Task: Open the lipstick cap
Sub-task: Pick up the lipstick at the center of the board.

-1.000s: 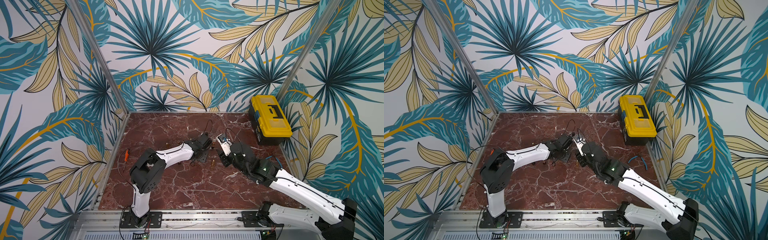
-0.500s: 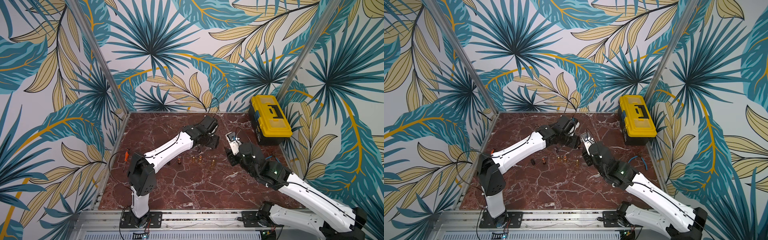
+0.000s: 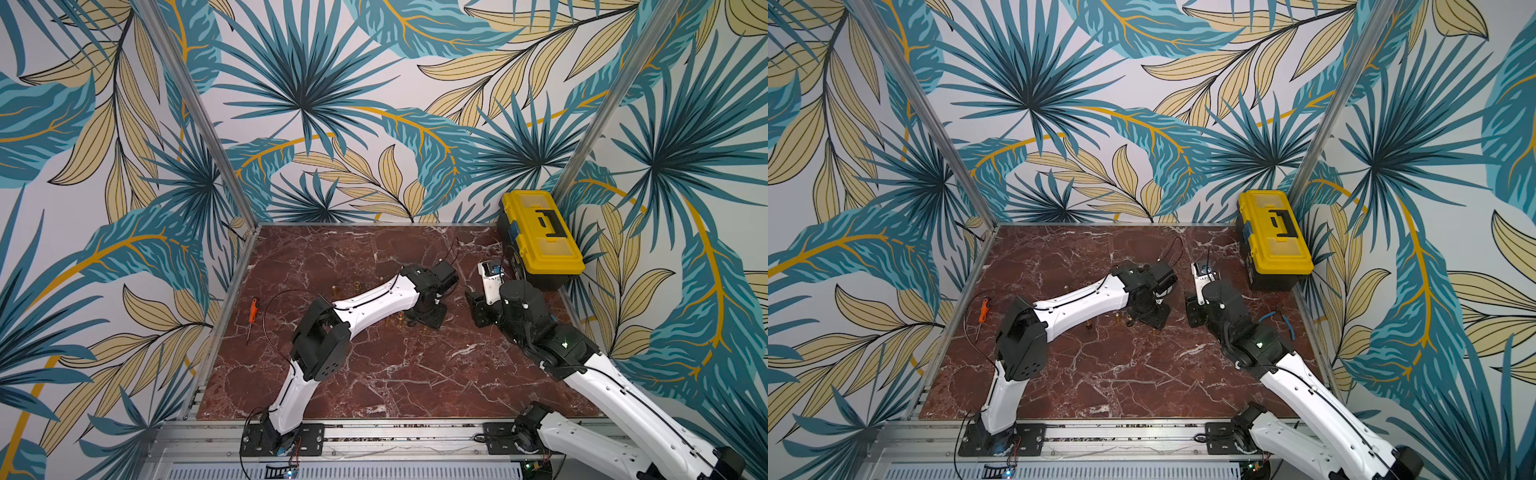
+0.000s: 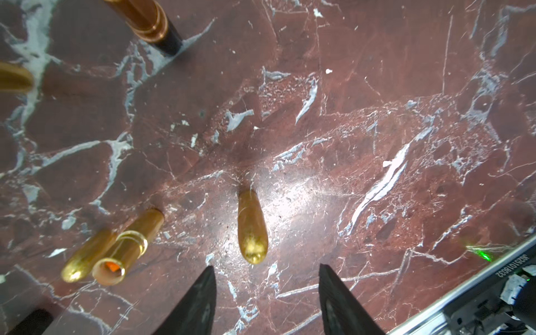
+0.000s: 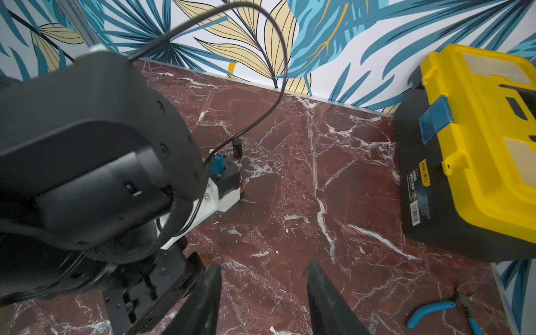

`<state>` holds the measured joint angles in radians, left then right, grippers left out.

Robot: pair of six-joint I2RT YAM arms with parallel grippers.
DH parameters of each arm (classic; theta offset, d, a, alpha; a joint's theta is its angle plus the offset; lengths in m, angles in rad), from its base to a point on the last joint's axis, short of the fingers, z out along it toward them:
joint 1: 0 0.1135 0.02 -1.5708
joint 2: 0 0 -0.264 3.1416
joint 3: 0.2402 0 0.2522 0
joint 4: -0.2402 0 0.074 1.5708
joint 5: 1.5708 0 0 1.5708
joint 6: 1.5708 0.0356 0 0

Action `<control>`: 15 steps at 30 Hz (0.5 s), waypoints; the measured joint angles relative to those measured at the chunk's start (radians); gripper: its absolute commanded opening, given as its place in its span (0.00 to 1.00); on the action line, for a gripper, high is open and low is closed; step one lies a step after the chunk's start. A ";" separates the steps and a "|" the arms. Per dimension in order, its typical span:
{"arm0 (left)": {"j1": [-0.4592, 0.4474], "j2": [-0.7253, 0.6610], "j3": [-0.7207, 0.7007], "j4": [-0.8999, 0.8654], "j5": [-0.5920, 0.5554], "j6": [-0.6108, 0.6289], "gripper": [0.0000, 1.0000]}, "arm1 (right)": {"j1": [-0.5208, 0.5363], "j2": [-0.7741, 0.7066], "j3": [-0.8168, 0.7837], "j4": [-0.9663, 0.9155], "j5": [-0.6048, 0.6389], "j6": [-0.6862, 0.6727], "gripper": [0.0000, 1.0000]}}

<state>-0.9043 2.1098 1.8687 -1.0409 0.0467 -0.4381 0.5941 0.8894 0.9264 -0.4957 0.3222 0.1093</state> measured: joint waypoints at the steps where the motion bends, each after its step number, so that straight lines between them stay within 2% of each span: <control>1: -0.001 0.000 0.003 -0.002 -0.006 0.000 0.57 | 0.000 -0.002 0.000 0.002 -0.007 0.003 0.49; 10: 0.003 0.058 0.034 -0.006 -0.025 0.004 0.50 | 0.000 -0.010 -0.011 0.019 -0.025 0.004 0.50; 15: 0.004 0.092 0.034 -0.011 -0.028 0.004 0.49 | -0.002 -0.010 -0.017 0.020 -0.025 0.003 0.50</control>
<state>-0.9005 2.2017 1.9030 -1.0515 0.0189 -0.4339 0.5922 0.8791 0.9096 -0.4755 0.2970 0.1127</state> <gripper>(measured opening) 0.489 0.496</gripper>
